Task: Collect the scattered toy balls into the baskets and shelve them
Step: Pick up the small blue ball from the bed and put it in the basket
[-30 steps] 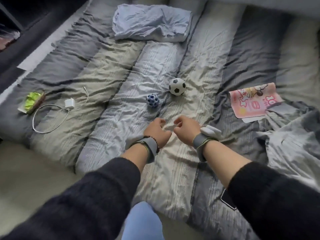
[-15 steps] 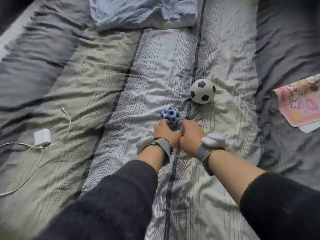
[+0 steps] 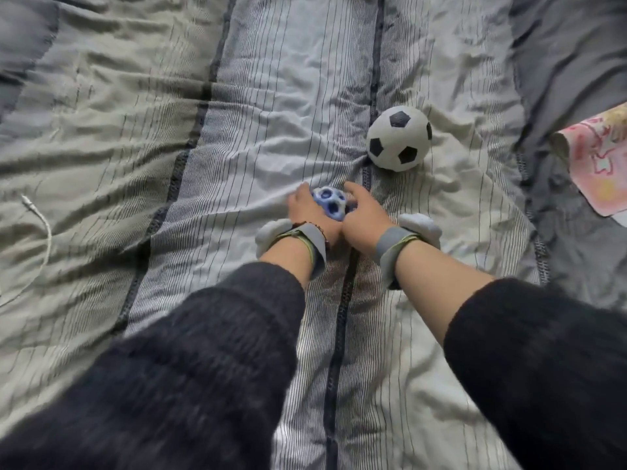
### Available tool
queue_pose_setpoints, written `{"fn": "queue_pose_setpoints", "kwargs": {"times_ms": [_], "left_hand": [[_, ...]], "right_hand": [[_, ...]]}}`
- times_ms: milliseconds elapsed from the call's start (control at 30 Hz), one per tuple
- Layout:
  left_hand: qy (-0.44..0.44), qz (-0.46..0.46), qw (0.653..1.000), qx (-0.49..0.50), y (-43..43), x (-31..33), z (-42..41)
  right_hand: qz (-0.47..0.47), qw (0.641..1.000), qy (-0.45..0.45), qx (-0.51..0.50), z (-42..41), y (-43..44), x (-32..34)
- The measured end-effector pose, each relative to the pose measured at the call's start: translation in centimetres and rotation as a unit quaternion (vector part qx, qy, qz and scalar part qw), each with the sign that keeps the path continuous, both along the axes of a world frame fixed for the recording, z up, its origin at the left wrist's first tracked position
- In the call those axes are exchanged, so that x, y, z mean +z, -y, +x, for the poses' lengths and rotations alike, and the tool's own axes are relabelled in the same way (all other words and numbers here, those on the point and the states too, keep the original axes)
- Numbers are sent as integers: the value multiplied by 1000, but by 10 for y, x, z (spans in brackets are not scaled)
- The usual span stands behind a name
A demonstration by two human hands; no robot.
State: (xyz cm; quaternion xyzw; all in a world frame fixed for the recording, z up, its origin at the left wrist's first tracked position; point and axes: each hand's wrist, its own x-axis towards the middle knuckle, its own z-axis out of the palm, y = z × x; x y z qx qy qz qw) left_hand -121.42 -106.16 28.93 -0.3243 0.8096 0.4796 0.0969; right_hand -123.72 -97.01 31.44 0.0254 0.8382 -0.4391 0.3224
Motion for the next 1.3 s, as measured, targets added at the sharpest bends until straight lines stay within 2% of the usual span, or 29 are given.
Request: {"fn": "queue_pose_setpoints", "kwargs": {"times_ms": [133,267,333,433,600,667,833,867,1000,1133,1300], "left_hand": [[17,-18,999,-47,-13,13,17],[-26,-39,992,-116,-53,57,41],[-57,-17,989,-132,-82,87,52],[-103,7,984,-148,-131,147,69],[-162,51,959,-227,-217,241,85],[-164,93,946,-263,-256,272,91],[-162,161,910,-345,-385,342,110],[-164,165,908,-347,-391,344,108],[-169,157,876,-424,-526,407,139],[-210,160,842,-470,-631,445,160],[-245,155,826,-484,-761,492,199]], "right_hand": [[-41,993,42,-101,2,-15,11],[-49,989,60,-122,17,-57,63],[-33,992,56,-105,28,-84,98],[-58,992,54,-97,48,-134,161],[-102,980,28,-169,82,-237,255],[-106,974,0,-198,94,-285,286],[-41,961,-90,-259,143,-431,362],[-36,961,-100,-256,144,-438,366],[-14,941,-167,-292,197,-576,423],[7,927,-213,-308,234,-676,459],[5,897,-259,-357,282,-797,502]]}}
